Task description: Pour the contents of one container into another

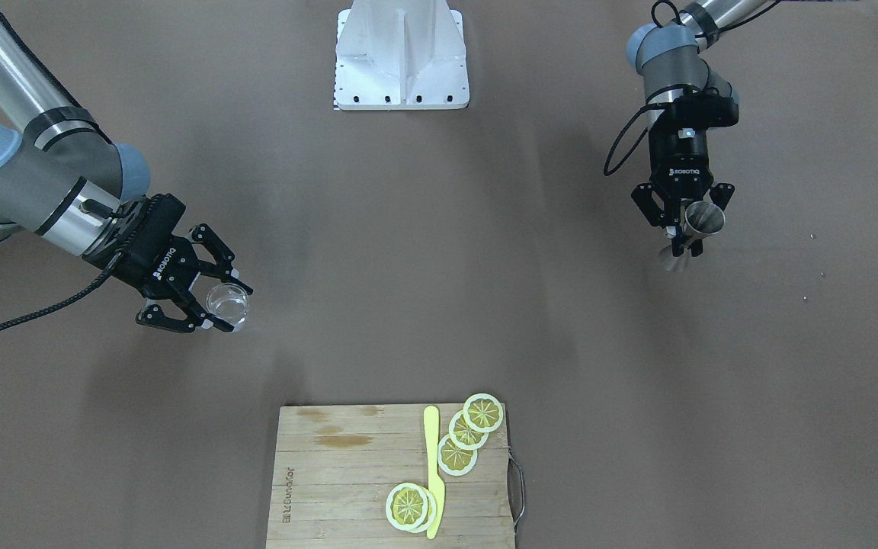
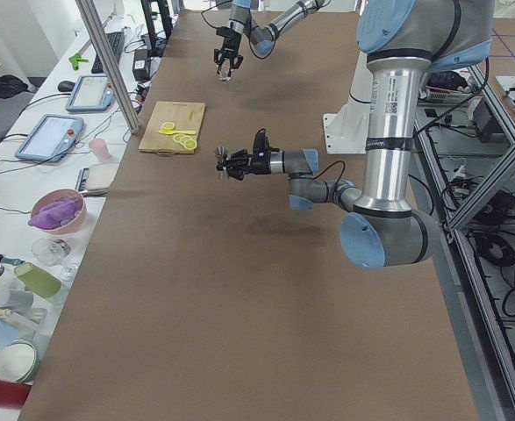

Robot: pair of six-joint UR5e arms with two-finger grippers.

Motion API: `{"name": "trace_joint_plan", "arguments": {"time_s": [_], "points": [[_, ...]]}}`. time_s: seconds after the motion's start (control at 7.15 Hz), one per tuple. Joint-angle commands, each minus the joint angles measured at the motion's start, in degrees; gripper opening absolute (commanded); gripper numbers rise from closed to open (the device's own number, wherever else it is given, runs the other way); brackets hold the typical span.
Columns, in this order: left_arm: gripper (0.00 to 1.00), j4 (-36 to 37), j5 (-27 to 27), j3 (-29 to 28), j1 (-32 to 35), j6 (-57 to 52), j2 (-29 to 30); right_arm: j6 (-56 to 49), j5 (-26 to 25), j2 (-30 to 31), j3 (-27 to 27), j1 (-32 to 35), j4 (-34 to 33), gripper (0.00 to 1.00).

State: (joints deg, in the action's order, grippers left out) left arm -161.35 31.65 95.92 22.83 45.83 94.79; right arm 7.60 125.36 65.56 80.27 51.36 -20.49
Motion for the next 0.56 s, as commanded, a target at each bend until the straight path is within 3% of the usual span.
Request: {"name": "trace_joint_plan", "arguments": {"time_s": [0.0, 0.28, 0.42], "points": [[0.0, 4.4, 1.7, -0.5, 2.7, -2.6, 5.2, -2.1, 4.3, -0.5, 0.8, 2.3, -0.1, 0.0], [0.0, 6.7, 3.0, -2.7, 4.7, -7.7, 10.5, -8.8, 4.3, -1.1, 1.9, 3.9, -3.0, 0.0], [0.0, 6.8, 3.0, -6.1, 5.5, -9.4, 13.9, -9.4, 6.3, -1.1, 6.3, 5.1, -11.9, 0.0]]}}
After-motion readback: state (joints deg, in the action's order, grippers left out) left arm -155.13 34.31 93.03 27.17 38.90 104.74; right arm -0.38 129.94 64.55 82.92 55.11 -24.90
